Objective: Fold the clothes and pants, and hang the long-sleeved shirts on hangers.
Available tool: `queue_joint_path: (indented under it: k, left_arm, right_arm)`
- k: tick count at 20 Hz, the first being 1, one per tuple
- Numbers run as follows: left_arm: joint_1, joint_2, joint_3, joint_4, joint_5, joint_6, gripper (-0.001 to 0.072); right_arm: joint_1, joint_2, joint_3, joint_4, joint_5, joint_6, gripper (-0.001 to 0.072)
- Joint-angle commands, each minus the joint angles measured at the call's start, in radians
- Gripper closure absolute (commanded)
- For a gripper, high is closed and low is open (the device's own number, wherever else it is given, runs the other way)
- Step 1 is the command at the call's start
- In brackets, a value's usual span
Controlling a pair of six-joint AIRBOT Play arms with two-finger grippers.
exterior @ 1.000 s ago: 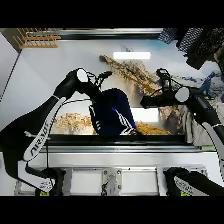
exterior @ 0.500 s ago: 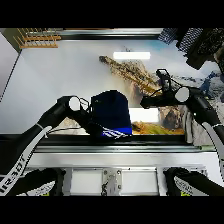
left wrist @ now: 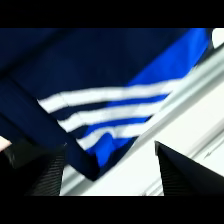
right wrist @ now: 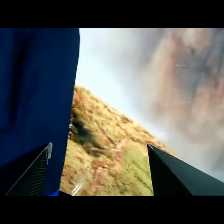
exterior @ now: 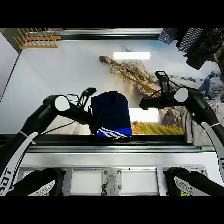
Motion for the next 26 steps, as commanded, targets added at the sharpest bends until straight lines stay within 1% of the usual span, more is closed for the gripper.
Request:
queue_joint_path:
  k: [1, 2, 3, 4, 7, 10, 13, 16, 17, 21, 22, 23, 24, 25, 26]
  left_arm:
    - [0.015, 0.056, 0.061, 0.007, 0.098, -0.023, 0.0121]
    - [-0.002, 0.046, 0.073, 0.014, 0.121, -0.024, 0.0121]
    - [-0.035, 0.02, 0.092, 0.047, 0.142, -0.053, 0.0121]
    - [-0.078, -0.015, 0.114, 0.113, 0.159, -0.087, 0.0121]
    - [-0.258, -0.164, 0.217, 0.407, 0.206, -0.213, 0.0121]
    - [-0.424, -0.336, 0.344, 0.64, 0.201, -0.286, 0.0121]
    - [-0.525, -0.492, 0.459, 0.755, 0.141, -0.301, 0.0121]
    - [-0.55, -0.6, 0.532, 0.864, 0.064, -0.362, 0.0121]
    - [-0.544, -0.622, 0.545, 0.877, 0.05, -0.378, 0.0121]
    - [-0.505, -0.664, 0.574, 0.871, 0.016, -0.381, 0.0122]
    - [-0.495, -0.663, 0.574, 0.869, 0.016, -0.381, 0.0232]
    - [-0.488, -0.663, 0.573, 0.868, 0.012, -0.381, 0.0283]
    - [-0.488, -0.663, 0.573, 0.868, 0.006, -0.381, 0.0284]
    - [-0.487, -0.662, 0.574, 0.872, 0.001, -0.381, 0.0355]
    - [-0.485, -0.656, 0.574, 0.872, -0.002, -0.38, 0.0681]
  right_arm:
    - [-0.002, -0.031, -0.005, 0.047, -0.022, -0.009, 0.0051]
    - [-0.009, -0.031, -0.005, 0.047, -0.042, -0.005, 0.0051]
    - [-0.022, -0.027, -0.005, 0.047, -0.058, 0.019, 0.0052]
    - [-0.04, -0.019, -0.005, 0.047, -0.068, 0.039, 0.0052]
    - [-0.12, 0.025, -0.005, 0.047, -0.066, 0.048, 0.0051]
    - [-0.184, 0.076, -0.005, 0.047, -0.065, 0.047, 0.0051]
    - [-0.21, 0.1, -0.005, 0.046, -0.061, 0.047, 0.0051]
    - [-0.21, 0.1, -0.007, 0.044, -0.043, 0.047, 0.0052]
    - [-0.21, 0.1, -0.007, 0.044, -0.043, 0.047, 0.0052]
    - [-0.21, 0.1, -0.007, 0.044, -0.043, 0.047, 0.0052]
    - [-0.21, 0.1, -0.007, 0.044, -0.044, 0.047, 0.0051]
    - [-0.21, 0.1, -0.007, 0.044, -0.044, 0.047, 0.0051]
    - [-0.21, 0.1, -0.007, 0.044, -0.043, 0.047, 0.0052]
    - [-0.21, 0.1, -0.007, 0.044, -0.044, 0.047, 0.0051]
    - [-0.21, 0.1, -0.007, 0.044, -0.044, 0.047, 0.0051]
